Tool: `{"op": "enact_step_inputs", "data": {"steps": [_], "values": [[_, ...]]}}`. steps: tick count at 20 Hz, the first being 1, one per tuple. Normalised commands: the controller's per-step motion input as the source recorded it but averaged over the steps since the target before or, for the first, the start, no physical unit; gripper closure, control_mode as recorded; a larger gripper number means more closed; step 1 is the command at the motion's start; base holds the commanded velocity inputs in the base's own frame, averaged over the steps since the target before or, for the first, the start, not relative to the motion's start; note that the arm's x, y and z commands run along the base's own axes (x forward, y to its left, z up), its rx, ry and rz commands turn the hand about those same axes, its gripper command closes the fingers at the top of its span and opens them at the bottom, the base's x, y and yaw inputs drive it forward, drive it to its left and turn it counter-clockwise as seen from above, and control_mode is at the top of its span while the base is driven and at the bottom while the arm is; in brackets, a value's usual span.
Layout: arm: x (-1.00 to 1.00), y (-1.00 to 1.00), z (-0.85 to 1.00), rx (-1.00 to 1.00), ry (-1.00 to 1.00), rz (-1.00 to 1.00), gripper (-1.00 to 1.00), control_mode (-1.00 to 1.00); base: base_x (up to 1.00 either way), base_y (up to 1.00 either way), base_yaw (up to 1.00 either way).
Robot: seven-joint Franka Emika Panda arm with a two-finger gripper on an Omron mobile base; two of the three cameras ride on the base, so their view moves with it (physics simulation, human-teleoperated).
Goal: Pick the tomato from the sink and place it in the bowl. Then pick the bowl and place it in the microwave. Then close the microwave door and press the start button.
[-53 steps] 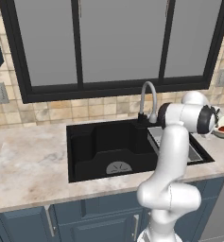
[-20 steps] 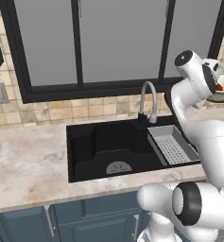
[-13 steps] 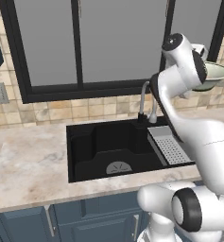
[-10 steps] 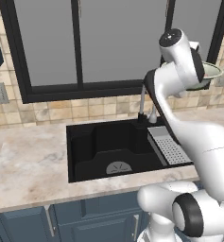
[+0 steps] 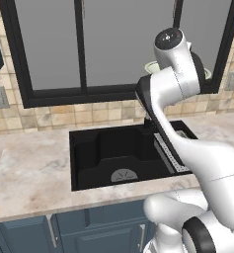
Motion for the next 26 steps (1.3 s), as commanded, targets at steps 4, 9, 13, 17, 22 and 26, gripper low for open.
{"op": "enact_step_inputs", "data": {"steps": [4,9,13,17,22,26], "values": [[-0.11,-0.01,0.01,0.0,-0.01,0.0,1.0,-1.0,0.0,0.0,0.0],[-0.06,-0.03,-0.01,0.0,0.0,0.0,1.0,-1.0,0.0,0.0,0.0],[0.0,0.0,0.0,0.0,0.0,0.0,1.0,1.0,0.0,0.0,0.0],[0.0,0.0,0.0,0.0,0.0,0.0,1.0,1.0,-0.01,0.0,0.0],[0.0,0.0,0.0,0.0,0.0,0.0,1.0,1.0,-0.26,-0.01,-0.04],[0.0,0.0,0.0,0.0,0.0,0.0,1.0,1.0,-0.47,-0.06,-0.57]]}}
